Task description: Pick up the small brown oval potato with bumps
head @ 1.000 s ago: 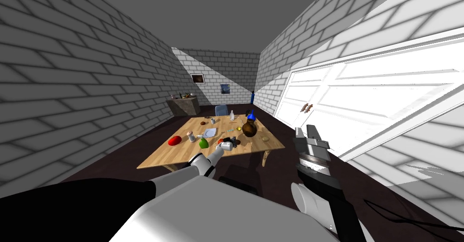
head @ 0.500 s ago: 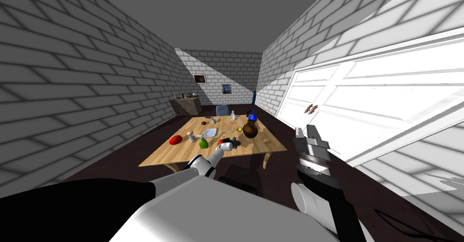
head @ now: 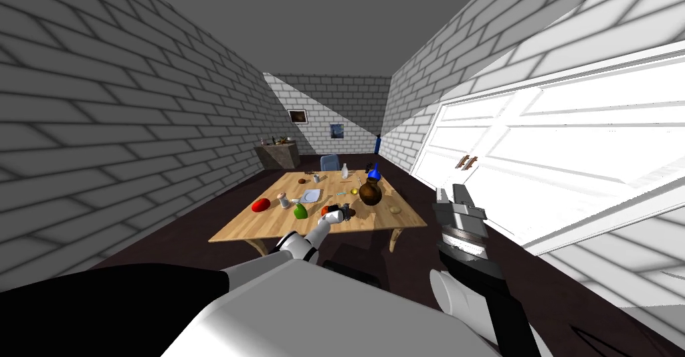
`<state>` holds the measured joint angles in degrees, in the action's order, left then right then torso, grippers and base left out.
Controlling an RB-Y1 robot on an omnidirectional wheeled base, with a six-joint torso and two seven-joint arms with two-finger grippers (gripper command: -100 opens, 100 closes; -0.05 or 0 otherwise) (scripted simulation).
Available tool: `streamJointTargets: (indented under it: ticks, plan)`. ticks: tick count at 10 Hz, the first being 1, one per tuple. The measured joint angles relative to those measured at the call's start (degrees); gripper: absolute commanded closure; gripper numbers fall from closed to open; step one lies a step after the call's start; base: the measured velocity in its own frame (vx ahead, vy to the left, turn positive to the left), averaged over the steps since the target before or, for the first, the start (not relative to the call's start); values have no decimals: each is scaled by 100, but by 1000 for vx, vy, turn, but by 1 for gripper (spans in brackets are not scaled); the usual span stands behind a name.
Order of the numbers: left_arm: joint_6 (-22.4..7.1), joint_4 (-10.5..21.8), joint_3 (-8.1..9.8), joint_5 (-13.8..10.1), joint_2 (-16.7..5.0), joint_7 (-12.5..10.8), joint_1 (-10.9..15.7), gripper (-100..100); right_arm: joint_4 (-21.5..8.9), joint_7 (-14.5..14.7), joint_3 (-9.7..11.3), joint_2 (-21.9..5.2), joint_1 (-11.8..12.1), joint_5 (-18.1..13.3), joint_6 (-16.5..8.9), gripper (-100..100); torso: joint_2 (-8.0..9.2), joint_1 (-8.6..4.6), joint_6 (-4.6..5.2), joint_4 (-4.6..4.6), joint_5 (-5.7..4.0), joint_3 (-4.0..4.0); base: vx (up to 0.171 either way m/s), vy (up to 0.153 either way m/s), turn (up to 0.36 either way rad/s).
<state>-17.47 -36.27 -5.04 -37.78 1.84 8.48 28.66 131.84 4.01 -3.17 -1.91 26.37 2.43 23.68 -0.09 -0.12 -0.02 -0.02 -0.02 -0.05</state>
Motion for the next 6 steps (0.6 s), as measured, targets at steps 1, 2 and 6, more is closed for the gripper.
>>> streamJointTargets:
  ticks: [1, 2, 6]
  plan:
    - [-19, -8, 69, -113, 24, 169, -26, -100, 0, 0, 0, 0, 0, 0, 0, 0, -1, -1, -1, 0, 0, 0, 27, -28, 34]
    - [-29, -3, 103, -193, 31, 346, -37, -100, 0, 0, 0, 0, 0, 0, 0, 0, -1, 0, 1, 0, 0, 0, 30, -30, 60]
    - [-99, -59, 226, -310, 79, 694, -117, 100, 0, 0, 0, 0, 0, 0, 0, 0, 5, 10, -1, 10, 0, 7, 9, -8, 12]
